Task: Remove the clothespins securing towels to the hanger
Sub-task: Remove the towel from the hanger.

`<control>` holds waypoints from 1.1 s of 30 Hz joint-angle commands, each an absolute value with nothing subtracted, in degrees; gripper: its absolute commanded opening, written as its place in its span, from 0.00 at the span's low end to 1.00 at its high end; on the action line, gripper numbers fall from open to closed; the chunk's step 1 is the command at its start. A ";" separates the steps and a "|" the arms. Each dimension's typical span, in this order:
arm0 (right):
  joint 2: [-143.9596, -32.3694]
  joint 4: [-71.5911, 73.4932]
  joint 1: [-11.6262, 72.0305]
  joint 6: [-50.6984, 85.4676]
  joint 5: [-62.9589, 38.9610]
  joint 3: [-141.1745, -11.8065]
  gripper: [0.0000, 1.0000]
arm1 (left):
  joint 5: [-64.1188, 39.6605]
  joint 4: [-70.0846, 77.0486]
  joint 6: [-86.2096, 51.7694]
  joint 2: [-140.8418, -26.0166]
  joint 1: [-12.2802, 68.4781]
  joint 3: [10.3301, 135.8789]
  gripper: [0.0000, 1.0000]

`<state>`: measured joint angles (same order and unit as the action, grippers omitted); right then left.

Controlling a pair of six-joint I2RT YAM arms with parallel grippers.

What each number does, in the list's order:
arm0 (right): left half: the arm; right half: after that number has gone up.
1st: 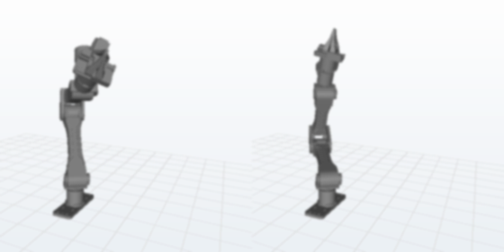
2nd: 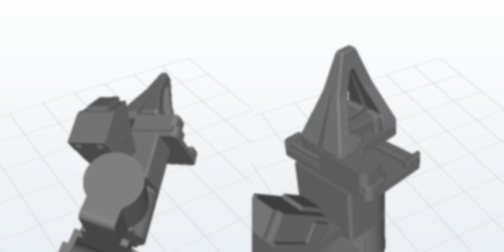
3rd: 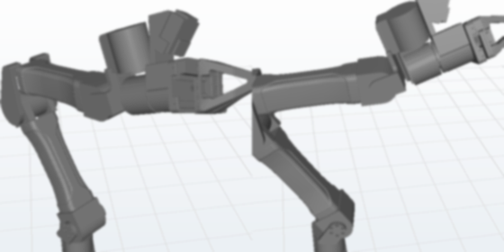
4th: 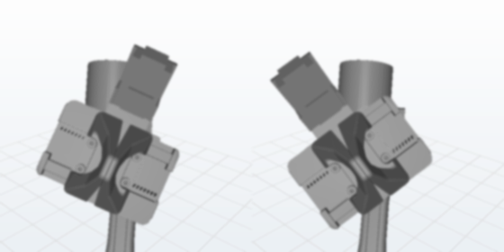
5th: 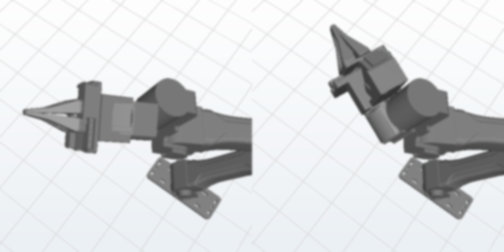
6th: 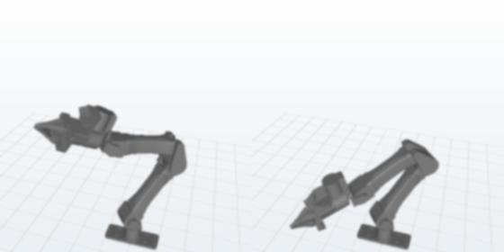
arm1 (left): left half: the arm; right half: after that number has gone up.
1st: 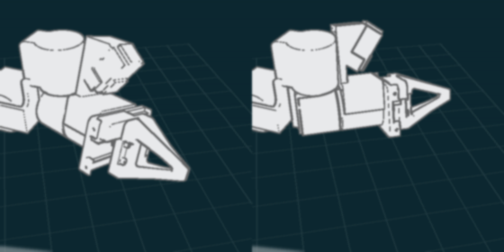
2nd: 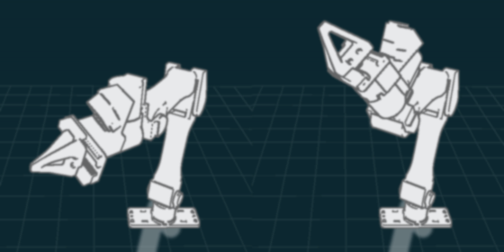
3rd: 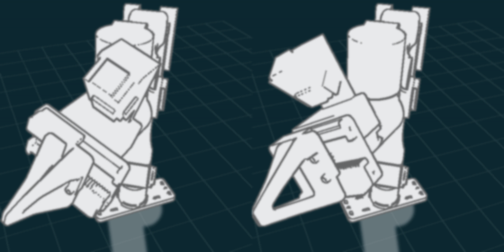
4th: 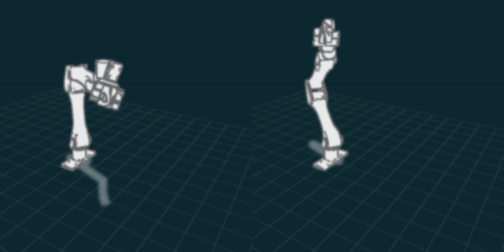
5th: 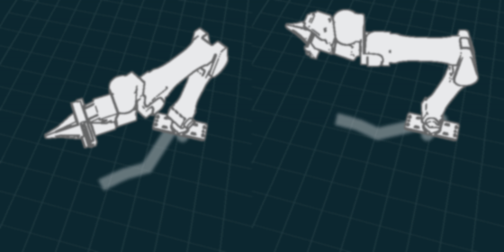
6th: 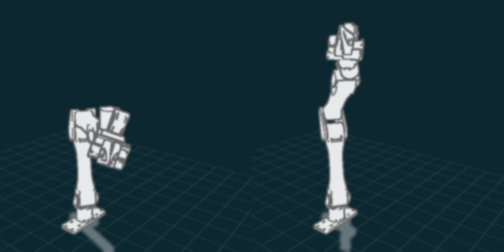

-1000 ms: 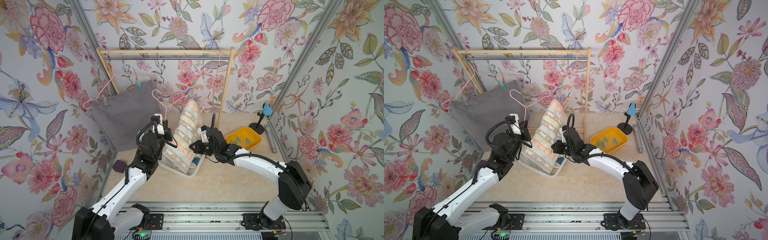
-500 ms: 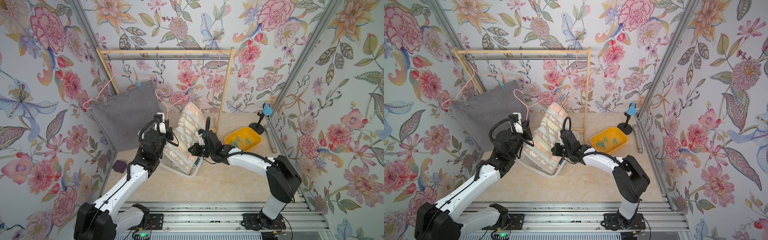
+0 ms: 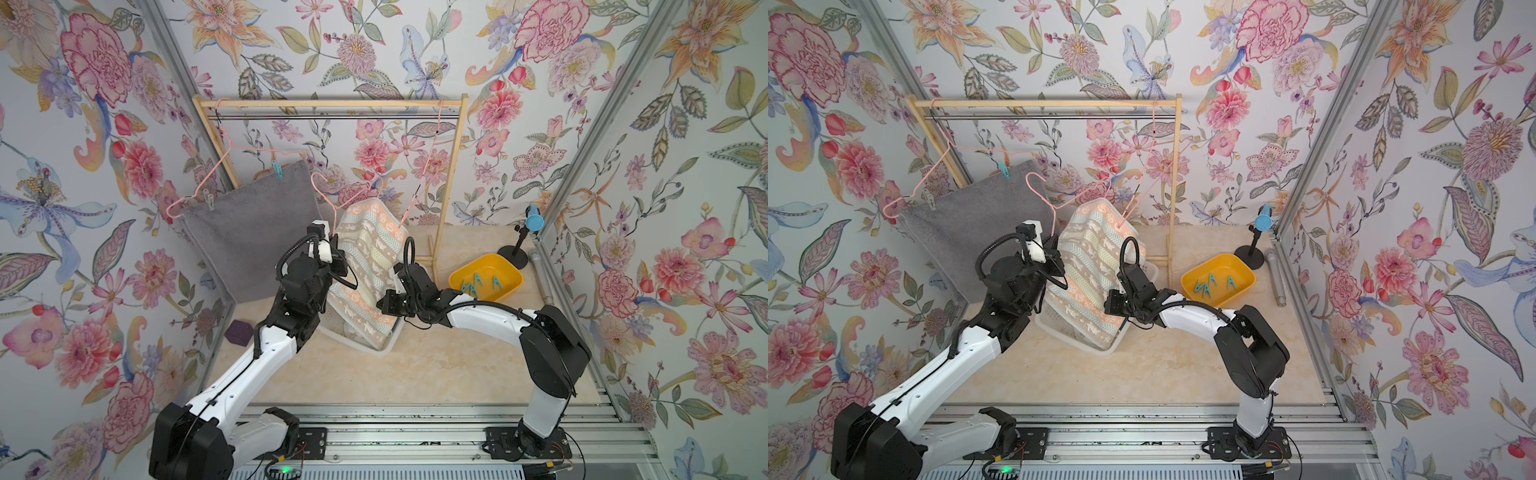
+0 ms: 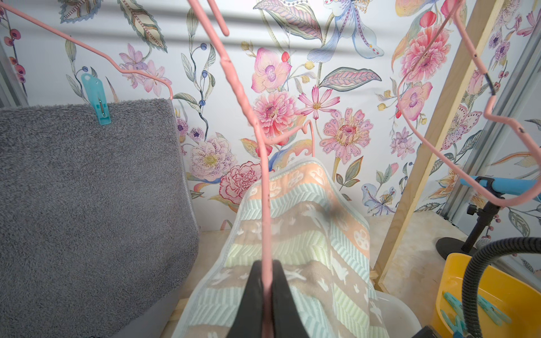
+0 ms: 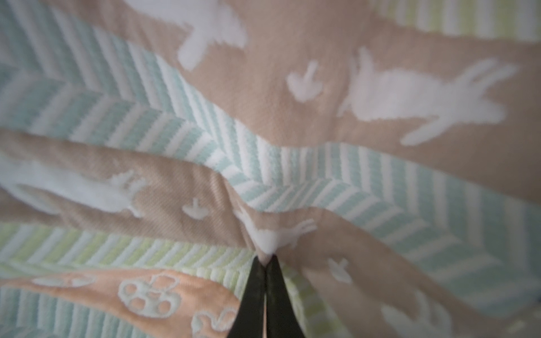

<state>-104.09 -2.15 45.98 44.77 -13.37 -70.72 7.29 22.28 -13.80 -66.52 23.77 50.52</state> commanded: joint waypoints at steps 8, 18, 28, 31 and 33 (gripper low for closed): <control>-101.68 -8.79 45.62 43.64 -12.39 -67.17 0.00 | 6.57 29.67 -15.19 -65.94 22.85 49.69 0.00; -93.04 -6.80 46.08 37.73 -8.27 -63.89 0.62 | 6.06 29.58 -16.02 -65.48 22.86 45.43 0.00; -86.61 -0.39 45.71 33.32 -7.17 -63.36 0.64 | 6.38 29.18 -15.65 -65.49 22.97 43.87 0.00; -87.48 4.76 45.19 34.05 -9.68 -63.99 0.64 | 6.25 29.43 -15.73 -65.46 22.95 43.54 0.00; -89.38 7.47 45.10 34.86 -11.06 -65.33 0.64 | 6.11 29.44 -15.82 -65.31 23.03 43.52 0.00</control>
